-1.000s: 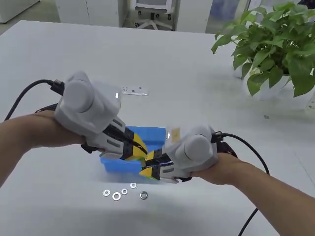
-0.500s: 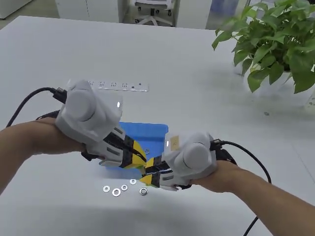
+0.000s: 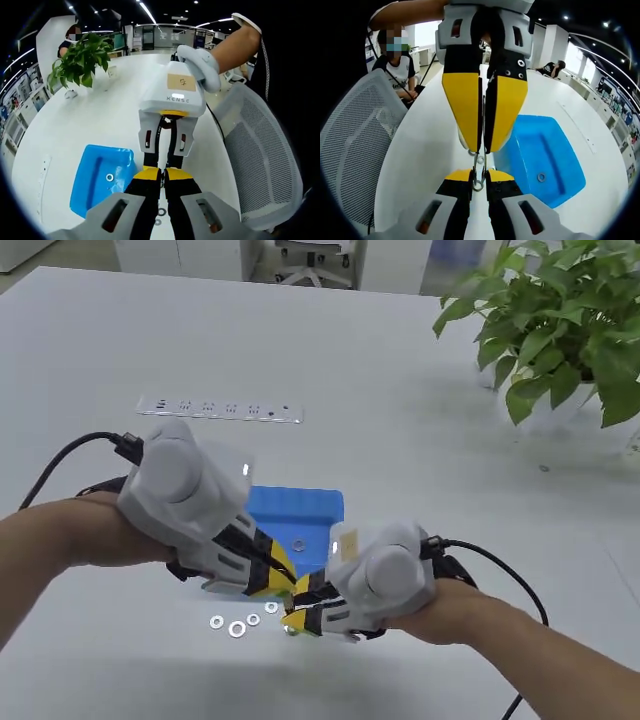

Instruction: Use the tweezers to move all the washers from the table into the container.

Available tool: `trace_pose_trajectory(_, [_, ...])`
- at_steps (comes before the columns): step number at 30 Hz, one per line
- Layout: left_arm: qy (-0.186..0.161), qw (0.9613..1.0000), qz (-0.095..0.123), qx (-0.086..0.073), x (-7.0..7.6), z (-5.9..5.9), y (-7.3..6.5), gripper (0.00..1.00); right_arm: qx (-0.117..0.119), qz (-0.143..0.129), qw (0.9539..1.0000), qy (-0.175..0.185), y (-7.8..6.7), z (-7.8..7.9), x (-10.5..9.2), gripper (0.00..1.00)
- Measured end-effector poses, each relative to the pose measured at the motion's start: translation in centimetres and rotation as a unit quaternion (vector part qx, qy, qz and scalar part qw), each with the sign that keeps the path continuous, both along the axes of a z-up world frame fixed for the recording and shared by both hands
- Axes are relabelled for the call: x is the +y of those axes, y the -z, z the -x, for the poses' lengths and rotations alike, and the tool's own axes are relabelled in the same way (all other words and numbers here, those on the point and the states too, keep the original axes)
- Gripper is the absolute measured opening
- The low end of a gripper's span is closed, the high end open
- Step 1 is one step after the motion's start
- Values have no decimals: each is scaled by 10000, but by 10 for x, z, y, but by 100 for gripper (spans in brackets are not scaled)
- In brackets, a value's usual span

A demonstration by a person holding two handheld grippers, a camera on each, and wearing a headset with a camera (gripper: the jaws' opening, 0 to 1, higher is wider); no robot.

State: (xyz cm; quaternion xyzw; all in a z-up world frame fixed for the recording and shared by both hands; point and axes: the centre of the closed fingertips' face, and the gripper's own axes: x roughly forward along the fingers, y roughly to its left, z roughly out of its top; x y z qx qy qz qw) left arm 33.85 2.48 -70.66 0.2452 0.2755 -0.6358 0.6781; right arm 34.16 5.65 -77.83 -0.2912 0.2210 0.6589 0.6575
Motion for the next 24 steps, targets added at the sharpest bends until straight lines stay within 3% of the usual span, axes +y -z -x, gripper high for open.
trace_pose_trajectory(24, [76,9999,-103,75,-1,5,15,7,96,34,9999,-23,12,7,0,14])
